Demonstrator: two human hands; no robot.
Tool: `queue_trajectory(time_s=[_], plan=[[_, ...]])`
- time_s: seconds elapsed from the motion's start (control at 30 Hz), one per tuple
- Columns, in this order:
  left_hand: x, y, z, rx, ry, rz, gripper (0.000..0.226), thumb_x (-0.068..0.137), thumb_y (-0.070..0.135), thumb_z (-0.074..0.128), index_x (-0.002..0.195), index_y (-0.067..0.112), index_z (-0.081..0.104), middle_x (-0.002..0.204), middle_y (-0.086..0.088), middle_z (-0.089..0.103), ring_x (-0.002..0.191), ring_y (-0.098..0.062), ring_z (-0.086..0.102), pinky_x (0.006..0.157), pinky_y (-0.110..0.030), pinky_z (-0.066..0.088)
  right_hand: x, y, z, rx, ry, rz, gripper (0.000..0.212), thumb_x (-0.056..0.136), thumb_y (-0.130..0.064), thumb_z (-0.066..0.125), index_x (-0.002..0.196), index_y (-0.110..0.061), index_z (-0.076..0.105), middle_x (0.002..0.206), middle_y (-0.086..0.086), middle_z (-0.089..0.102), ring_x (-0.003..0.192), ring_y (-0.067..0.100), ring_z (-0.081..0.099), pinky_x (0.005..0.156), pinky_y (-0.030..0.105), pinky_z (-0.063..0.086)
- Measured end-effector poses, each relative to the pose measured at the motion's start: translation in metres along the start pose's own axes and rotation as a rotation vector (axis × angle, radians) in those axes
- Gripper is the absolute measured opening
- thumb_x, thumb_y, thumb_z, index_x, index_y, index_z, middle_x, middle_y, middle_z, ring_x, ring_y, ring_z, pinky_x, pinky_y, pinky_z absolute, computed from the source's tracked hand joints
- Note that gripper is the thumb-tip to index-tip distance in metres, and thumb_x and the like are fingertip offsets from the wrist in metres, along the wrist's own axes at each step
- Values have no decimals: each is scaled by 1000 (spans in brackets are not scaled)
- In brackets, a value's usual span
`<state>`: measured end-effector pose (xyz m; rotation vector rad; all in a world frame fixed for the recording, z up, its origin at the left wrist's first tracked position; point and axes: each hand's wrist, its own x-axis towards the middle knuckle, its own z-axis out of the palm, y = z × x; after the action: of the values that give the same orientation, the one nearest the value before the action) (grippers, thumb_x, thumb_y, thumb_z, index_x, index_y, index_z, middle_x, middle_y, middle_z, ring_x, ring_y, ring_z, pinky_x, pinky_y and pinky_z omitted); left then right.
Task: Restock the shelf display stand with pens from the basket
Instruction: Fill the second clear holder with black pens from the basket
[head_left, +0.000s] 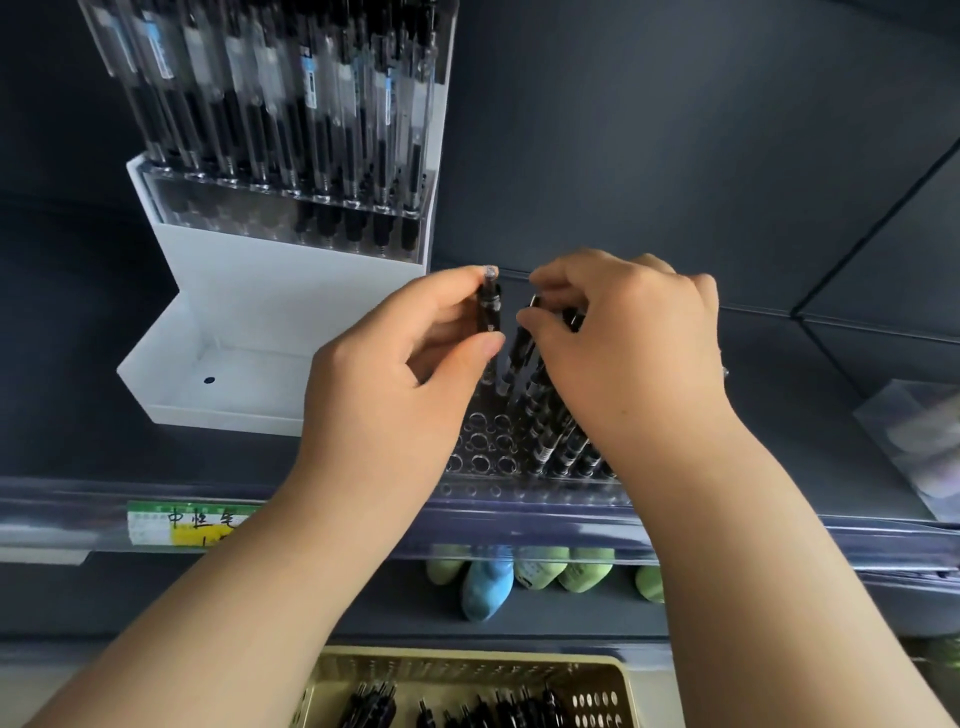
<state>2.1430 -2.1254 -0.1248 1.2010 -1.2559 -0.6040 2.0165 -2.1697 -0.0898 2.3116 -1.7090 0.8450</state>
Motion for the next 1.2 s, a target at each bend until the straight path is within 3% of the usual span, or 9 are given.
queue_trajectory(time_s=[0.17,0.27,0.33,0.5,0.7,1.1,1.2], plan=[[3,-2,9,3,-21,3,40,82,10,68,110,37,62,100,13,70,93,3,64,88,-13,48,0,3,-5,44,-34,-3,21,87,-28,61,107,-30,66,94,-13,70,100,16,56,76,26,17],[5,-2,13,-2,-27,-18,39,81,10,68,116,28,64,97,12,70,90,5,64,84,-7,46,-2,5,-10,50,-56,-6,17,87,-26,60,102,-31,68,92,-14,70,97,14,57,87,30,30],[3,-5,17,19,-41,-9,41,81,8,68,115,32,63,97,14,69,89,7,63,82,-4,45,-4,6,-10,55,-67,-23,19,86,-23,60,100,-31,69,90,-13,71,97,16,58,89,32,34],[-3,-18,28,105,-66,36,43,79,0,68,115,23,66,105,5,68,93,1,64,85,-11,48,-5,9,-10,68,-95,-60,30,87,-15,54,108,-33,67,94,-12,71,101,16,55,72,23,12],[-1,-18,35,124,-67,-67,26,84,8,66,97,30,59,95,14,67,89,7,61,77,-2,45,-2,10,-15,135,-116,-68,34,93,-16,44,120,-30,59,101,-8,70,104,17,54,89,29,26],[0,-21,36,234,-76,-95,23,85,13,66,97,30,55,98,13,64,91,5,59,75,-4,45,-4,13,-13,142,-95,-124,38,91,-10,42,118,-29,61,99,-9,69,104,17,51,74,27,15],[0,-23,36,281,-92,-119,21,85,15,66,101,26,59,100,13,64,89,8,57,72,3,41,-5,13,-13,141,-55,-151,37,89,-11,41,114,-26,64,98,-9,70,103,19,52,75,27,16]])
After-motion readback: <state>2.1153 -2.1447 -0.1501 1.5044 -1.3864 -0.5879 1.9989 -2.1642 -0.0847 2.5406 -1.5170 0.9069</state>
